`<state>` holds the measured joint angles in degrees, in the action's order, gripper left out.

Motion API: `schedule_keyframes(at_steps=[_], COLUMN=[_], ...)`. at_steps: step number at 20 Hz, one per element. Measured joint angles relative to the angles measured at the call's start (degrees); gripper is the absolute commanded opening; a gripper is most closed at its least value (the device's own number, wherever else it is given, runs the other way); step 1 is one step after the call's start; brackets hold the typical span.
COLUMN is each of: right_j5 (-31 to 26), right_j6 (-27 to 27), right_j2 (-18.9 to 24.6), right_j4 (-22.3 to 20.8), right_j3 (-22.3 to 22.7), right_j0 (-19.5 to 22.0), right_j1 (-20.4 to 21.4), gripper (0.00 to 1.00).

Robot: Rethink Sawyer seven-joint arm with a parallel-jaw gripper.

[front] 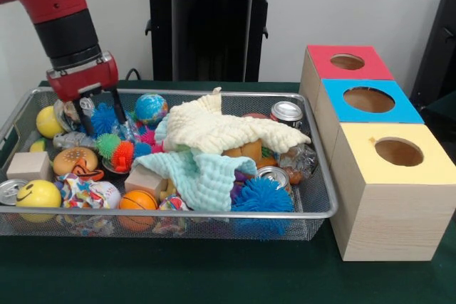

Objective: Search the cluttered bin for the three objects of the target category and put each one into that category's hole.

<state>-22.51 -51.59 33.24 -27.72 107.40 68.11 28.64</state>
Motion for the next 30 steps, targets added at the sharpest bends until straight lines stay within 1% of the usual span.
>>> schedule_keyframes(at_steps=[6,10,23,26,30], right_j5=[0.56,0.58,2.26,2.26,2.23], right_j6=[0.00,0.00,0.00,0.00,0.00], right_j2=[-0.07,-0.30,-0.90,-1.23,-2.04], right_j4=[0.04,0.01,0.06,0.06,0.05], right_j3=[4.21,5.83,5.16,4.97,4.91], right_j0=[0.67,0.88,0.94,0.69,-0.51], right_j1=[-0.09,-0.28,-2.81,-2.70,-1.50], gripper=[1.00,1.00,1.00,1.00,1.00])
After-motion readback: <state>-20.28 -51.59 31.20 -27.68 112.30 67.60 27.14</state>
